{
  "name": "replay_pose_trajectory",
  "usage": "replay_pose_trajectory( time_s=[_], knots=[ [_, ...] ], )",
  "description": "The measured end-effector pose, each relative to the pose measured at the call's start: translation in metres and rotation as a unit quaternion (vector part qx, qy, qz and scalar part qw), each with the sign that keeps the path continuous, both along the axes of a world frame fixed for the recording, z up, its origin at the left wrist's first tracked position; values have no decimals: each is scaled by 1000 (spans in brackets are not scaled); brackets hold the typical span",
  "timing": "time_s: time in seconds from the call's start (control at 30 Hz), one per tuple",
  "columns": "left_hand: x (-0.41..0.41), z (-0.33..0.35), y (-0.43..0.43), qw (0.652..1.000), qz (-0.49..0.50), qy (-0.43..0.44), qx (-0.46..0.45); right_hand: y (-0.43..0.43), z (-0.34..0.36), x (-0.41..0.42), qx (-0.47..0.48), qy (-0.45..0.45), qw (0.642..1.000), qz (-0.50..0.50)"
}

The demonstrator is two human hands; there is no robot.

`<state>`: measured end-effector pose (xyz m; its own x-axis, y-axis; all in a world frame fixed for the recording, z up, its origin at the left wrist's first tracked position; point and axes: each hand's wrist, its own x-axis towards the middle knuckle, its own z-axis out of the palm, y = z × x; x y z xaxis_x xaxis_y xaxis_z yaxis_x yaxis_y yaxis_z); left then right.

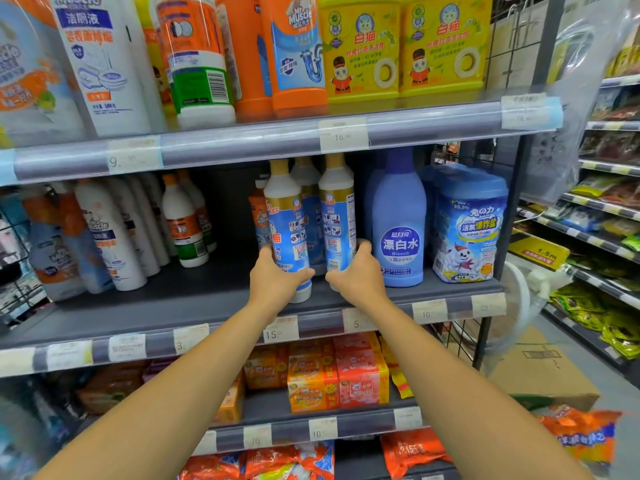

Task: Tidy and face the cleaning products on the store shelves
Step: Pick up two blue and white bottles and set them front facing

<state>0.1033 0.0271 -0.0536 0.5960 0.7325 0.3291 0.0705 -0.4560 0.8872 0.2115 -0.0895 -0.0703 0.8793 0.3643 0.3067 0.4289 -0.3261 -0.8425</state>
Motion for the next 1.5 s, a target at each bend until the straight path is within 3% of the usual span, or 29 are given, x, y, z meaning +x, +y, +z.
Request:
replay_pose_trajectory(
  time_s=[0.13,0.33,0.5,0.7,0.87,1.0,1.23,1.5],
  knots=[
    [0,-4,-4,999,18,21,21,0,-3,1,2,-11,1000,-20],
    [4,-9,-11,989,99,82,69,8,-8,-10,-99,-120,981,-115],
    [9,-7,-10,984,112,94,99,9,-7,-10,-82,-99,985,-118],
    [11,-6,-3,995,41,78,42,-1,-4,5,21,-17,1000,-5],
    [8,-5,8,997,-19,73,13,-8,3,18,-4,2,999,40],
    [11,-2,13,996,-47,71,-7,-8,2,15,-21,17,1000,12],
    [25,-5,-2,996,-20,59,64,-6,-8,-3,-78,-108,986,-96],
    [26,-14,11,989,-83,120,39,-10,-9,4,-71,-63,993,-69]
  ],
)
